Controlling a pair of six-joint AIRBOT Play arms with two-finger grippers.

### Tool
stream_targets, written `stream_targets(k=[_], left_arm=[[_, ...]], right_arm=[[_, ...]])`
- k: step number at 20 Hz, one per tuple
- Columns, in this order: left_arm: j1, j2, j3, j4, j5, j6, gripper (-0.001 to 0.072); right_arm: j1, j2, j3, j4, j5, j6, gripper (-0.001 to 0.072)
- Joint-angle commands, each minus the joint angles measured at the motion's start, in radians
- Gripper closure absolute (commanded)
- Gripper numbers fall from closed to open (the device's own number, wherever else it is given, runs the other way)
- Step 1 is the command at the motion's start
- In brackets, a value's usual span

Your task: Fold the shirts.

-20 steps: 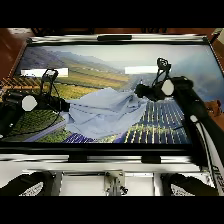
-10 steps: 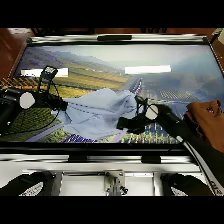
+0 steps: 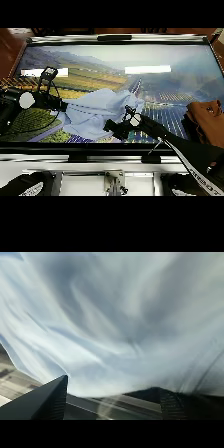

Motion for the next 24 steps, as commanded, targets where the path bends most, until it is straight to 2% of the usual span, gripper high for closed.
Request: stream_targets(k=[1,2,3,4,7,10,13,17,21,24], left_arm=[[0.0,-0.001,0.001,0.0,-0.001,0.0,0.0676],[0.0,-0.001,0.001,0.0,-0.001,0.0,0.0677],[0.0,-0.001,0.001,0.0,0.0,0.0,0.0676],[0.0,-0.001,0.001,0.002,0.0,0.001,0.0677],[0.0,0.013,0.042,0.047,-0.02,0.001,0.0677],[0.0,0.079,0.254,0.056,-0.155,0.009,0.0677],[0.0,0.193,0.556,0.056,-0.273,0.026,0.0677],[0.0,0.355,0.828,0.048,-0.274,-0.042,0.0676],[0.0,0.451,0.844,0.019,-0.317,-0.046,0.0677],[0.0,0.439,0.84,0.019,-0.405,-0.046,0.0677]], right_arm=[[0.008,-0.032,-0.002,0.045,-0.053,0.032,0.0055],[0.008,-0.038,-0.002,0.068,-0.057,0.031,0.021],[0.008,-0.038,-0.001,0.094,-0.064,0.031,0.0528],[0.0,-0.038,0.008,0.118,-0.062,0.015,0.0639],[-0.076,0.027,0.085,0.127,0.005,-0.211,0.0644],[-0.238,0.231,0.235,0.042,0.108,-0.411,0.0644],[-0.41,0.492,0.425,0.013,0.131,-0.5,0.0644],[-0.509,0.763,0.563,-0.041,0.131,-0.494,0.0644],[-0.511,0.907,0.571,-0.157,0.153,-0.331,0.0644],[-0.511,0.925,0.571,-0.3,0.248,-0.244,0.0644]])
